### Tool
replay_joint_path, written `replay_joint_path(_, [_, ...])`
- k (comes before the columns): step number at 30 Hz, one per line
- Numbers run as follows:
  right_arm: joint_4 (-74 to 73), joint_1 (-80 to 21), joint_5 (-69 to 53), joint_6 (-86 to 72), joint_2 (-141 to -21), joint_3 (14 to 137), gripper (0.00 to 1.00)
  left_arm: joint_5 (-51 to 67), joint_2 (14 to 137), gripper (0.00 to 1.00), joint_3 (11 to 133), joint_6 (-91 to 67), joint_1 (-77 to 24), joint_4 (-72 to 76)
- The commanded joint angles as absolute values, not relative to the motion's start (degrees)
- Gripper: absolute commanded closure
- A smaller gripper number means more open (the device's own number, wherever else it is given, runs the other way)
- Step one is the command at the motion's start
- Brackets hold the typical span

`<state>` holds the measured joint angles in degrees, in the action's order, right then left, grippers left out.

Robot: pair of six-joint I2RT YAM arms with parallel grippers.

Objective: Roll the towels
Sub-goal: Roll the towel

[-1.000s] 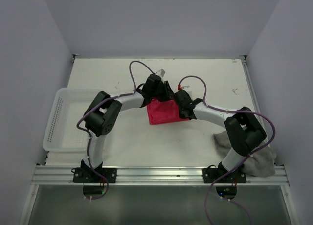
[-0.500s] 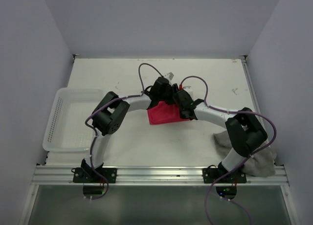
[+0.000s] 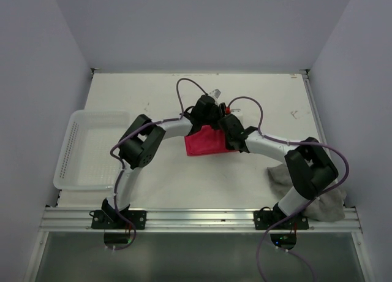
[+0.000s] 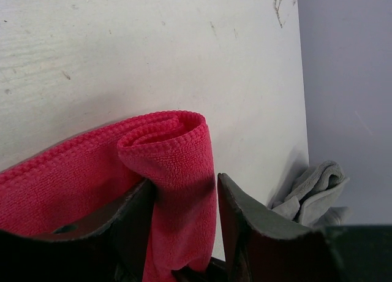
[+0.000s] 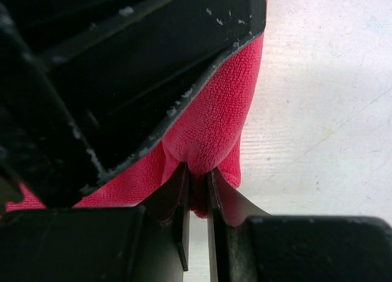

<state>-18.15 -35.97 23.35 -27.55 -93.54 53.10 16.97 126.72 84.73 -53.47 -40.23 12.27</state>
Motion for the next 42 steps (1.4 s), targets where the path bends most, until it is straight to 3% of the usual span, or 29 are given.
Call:
replay_joint_path(1, [-17.84, -36.39, 20.22, -27.86, -92.2, 52.29, 1.0, 18.28, 127.97, 0.51, 88.15, -53.97, -41.13, 14.07])
replay_joint_path(6, [-18.98, -36.47, 20.74, -27.25, -92.37, 53.44, 0.99, 18.28, 129.64, 0.54, 88.42, -52.74, -41.92, 12.05])
replay_joint_path(12, [-20.12, -36.39, 21.09, -27.42, -91.76, 54.14, 0.92, 18.11, 130.52, 0.82, 88.86, -51.59, -41.92, 10.9])
replay_joint_path(13, [-20.39, -36.39, 21.18, -27.51, -91.41, 54.31, 0.91, 17.93, 130.78, 0.92, 89.38, -51.42, -41.92, 10.2])
replay_joint_path(16, [-21.7, -36.12, 21.71, -27.42, -90.0, 54.84, 0.83, 17.75, 131.04, 1.0, 89.21, -50.98, -41.92, 10.2])
replay_joint_path(18, [-22.59, -35.69, 21.53, -27.6, -88.86, 55.19, 0.75, 17.75, 130.87, 1.0, 88.77, -50.8, -41.92, 10.81])
replay_joint_path(24, [-22.59, -31.82, 15.92, -28.48, -85.44, 54.14, 0.69, 17.14, 130.61, 1.0, 86.93, -50.8, -41.84, 12.57])
replay_joint_path(28, [-21.98, -28.66, 11.18, -29.44, -83.94, 52.83, 0.6, 16.79, 130.34, 1.0, 86.4, -50.71, -41.75, 13.18])
replay_joint_path(36, [-17.94, -23.56, 3.96, -32.25, -80.42, 48.96, 0.51, 16.87, 130.69, 1.0, 86.22, -50.89, -41.48, 13.62])
replay_joint_path(42, [-11.35, -19.6, -4.56, -36.99, -82.09, 46.5, 0.5, 16.88, 130.34, 1.0, 86.22, -50.89, -41.4, 13.71])
